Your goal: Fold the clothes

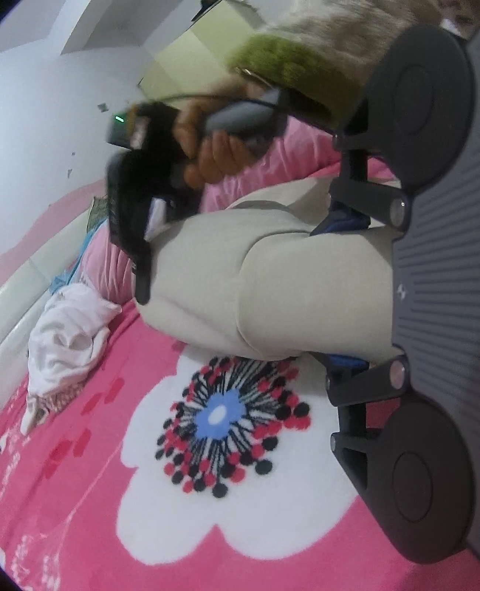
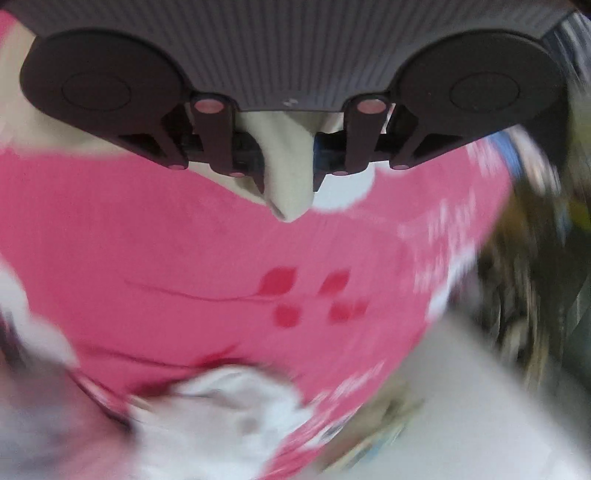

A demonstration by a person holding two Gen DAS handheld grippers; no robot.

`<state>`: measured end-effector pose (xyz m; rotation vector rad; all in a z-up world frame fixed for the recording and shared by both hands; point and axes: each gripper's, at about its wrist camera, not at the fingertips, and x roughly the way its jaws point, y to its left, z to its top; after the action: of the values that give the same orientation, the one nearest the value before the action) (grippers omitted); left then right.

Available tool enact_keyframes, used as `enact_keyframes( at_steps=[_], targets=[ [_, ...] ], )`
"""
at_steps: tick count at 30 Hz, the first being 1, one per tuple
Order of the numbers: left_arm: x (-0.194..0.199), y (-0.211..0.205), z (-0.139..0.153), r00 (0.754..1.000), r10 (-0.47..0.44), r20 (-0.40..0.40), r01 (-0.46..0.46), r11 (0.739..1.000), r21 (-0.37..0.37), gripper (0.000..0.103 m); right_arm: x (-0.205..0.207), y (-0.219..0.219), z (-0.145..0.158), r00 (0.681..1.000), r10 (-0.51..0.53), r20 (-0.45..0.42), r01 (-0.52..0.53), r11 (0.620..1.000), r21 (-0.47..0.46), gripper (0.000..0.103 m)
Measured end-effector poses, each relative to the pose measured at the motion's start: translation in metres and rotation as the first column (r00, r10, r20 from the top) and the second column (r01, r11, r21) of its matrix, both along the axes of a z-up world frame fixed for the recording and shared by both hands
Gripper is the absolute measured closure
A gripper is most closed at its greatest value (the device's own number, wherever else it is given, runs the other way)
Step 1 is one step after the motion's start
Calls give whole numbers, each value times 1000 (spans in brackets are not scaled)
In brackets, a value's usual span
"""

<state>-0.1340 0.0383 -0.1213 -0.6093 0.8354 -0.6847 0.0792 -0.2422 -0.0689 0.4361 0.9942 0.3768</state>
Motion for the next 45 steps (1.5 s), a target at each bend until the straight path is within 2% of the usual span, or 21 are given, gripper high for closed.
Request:
enact_keyframes(
  at_steps=[3, 7, 9, 11, 13, 15, 16, 18, 21, 22, 24, 27, 30, 32, 35, 37, 38, 39, 41, 44, 45],
  targets=[
    [2, 5, -5, 1000, 8, -30, -9, 1000, -28, 45, 6, -8, -20, 994, -111, 20, 109, 991, 75, 84],
    [-1, 9, -10, 998, 18, -53, -21, 998, -51, 45, 12, -26, 17, 954, -231, 190, 230, 973, 23, 82],
    [1, 10, -11, 998, 20, -57, -24, 998, -54, 45, 8, -23, 46, 962, -106, 253, 120, 992, -39, 82],
    [1, 10, -11, 998, 23, -60, -26, 998, -58, 45, -6, -6, 65, 958, 117, 263, -97, 991, -91, 82],
    [1, 11, -13, 998, 25, -64, -29, 998, -63, 45, -23, 14, 77, 904, 354, 240, -331, 934, -132, 84],
    [1, 11, -14, 997, 27, -69, -32, 997, -66, 44, -34, 34, 63, 848, 495, 190, -458, 865, -206, 84],
    [1, 11, -14, 997, 30, -65, -34, 997, -66, 44, -30, 37, 47, 857, 490, 161, -453, 864, -218, 85],
    [2, 13, -16, 996, 48, -77, -53, 996, -71, 42, -9, 32, 10, 922, 371, 113, -347, 919, -187, 103],
    [2, 15, -12, 995, 38, -93, -45, 997, -68, 42, -5, 3, 4, 979, 92, 180, -84, 995, -51, 102],
    [1, 17, -7, 996, 34, -84, -39, 998, -53, 42, -11, -7, 10, 977, 17, 213, -12, 1000, -23, 96],
    [-3, 27, 6, 996, 50, -78, -53, 998, -46, 40, -37, -27, 34, 959, -35, 281, 50, 998, -47, 96],
    [-3, 45, 28, 995, 94, -39, -96, 993, -63, 38, -74, -51, 54, 970, -6, 241, 24, 997, -73, 96],
    [15, 35, 50, 997, 68, 35, -66, 997, -42, 35, -90, -52, 41, 982, 75, 173, -58, 993, -103, 96],
    [32, 13, 54, 999, 14, 41, -14, 1000, -6, 33, -79, -58, 18, 989, 70, 133, -62, 996, -62, 97],
    [45, -9, 44, 1000, 18, 1, -18, 997, 74, 35, -52, -91, -18, 990, -97, 99, 101, 994, -31, 103],
    [44, -6, 44, 1000, 24, 1, -24, 994, 104, 35, -51, -128, -23, 959, -270, 82, 262, 961, 93, 103],
    [43, -3, 43, 1000, 29, -8, -28, 994, 102, 34, -55, -135, -15, 948, -298, 112, 286, 952, 109, 97],
    [43, 0, 41, 999, 36, -17, -34, 994, 103, 34, -58, -136, -7, 947, -289, 139, 272, 954, 127, 97],
    [43, 3, 38, 998, 47, -31, -44, 993, 106, 34, -59, -120, 5, 972, -155, 178, 125, 978, 169, 97],
    [44, 1, 36, 996, 77, -52, -71, 990, 118, 34, -40, -80, -10, 983, 81, 164, -118, 965, 234, 98],
    [43, 0, 37, 995, 84, -49, -77, 990, 122, 34, -30, -72, -20, 983, 111, 147, -143, 962, 231, 99]
  ],
)
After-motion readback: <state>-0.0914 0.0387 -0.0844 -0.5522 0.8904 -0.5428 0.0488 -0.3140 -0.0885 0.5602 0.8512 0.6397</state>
